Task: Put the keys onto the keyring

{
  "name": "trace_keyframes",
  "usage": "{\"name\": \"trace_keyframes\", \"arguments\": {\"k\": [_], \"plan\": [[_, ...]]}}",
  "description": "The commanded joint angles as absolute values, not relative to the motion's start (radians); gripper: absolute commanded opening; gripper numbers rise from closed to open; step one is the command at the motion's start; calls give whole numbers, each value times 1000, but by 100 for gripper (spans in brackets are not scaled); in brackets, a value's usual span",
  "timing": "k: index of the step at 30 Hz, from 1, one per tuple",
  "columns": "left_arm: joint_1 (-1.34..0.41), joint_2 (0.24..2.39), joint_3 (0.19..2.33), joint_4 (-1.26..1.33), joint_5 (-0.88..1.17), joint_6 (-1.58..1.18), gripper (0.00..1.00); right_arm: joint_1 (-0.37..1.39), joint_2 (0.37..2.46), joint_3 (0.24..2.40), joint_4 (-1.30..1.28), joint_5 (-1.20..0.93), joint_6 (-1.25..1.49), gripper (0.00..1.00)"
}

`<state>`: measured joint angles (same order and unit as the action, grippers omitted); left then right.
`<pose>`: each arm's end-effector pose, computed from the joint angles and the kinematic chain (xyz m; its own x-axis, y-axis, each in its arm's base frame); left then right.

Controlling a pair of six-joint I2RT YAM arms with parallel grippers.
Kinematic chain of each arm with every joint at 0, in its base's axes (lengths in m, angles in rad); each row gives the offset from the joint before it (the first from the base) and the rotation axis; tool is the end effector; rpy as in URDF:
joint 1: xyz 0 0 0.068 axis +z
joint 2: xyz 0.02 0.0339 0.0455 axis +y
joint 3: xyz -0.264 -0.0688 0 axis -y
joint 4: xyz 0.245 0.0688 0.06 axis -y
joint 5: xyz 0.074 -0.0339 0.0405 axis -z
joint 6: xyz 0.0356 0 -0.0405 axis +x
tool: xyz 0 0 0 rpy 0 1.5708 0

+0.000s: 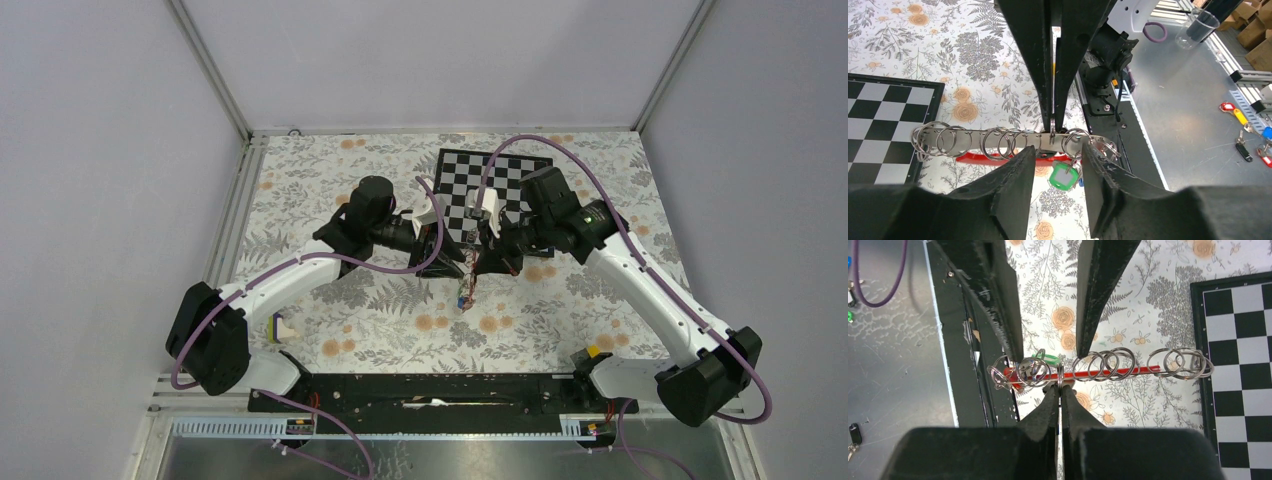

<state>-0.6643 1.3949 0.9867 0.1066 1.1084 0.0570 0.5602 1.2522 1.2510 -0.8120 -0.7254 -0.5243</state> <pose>0.2231 -0.2152 0.3045 -0.1795 0.1728 -0.9685 0.9597 -0.1858 -0.2110 0.2005 0.1537 0.3508 -0.1404 -0.5302 -0.8362 -0.9866 0.1458 0.0732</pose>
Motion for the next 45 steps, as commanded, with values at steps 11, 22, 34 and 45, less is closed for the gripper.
{"name": "trace_keyframes", "arguments": {"k": [11, 22, 34, 45], "plan": [[-704, 1399, 1006, 159, 1049, 85, 46, 615, 1346, 1383, -934, -606, -538, 0], [-708, 1415, 1007, 167, 1048, 74, 32, 620, 1343, 1365, -915, -611, -537, 0], [-714, 1431, 1020, 171, 1049, 58, 23, 618, 1326, 1344, -890, -627, -532, 0], [-716, 1439, 1019, 171, 1048, 49, 20, 619, 1312, 1332, -867, -628, -527, 0]]}}
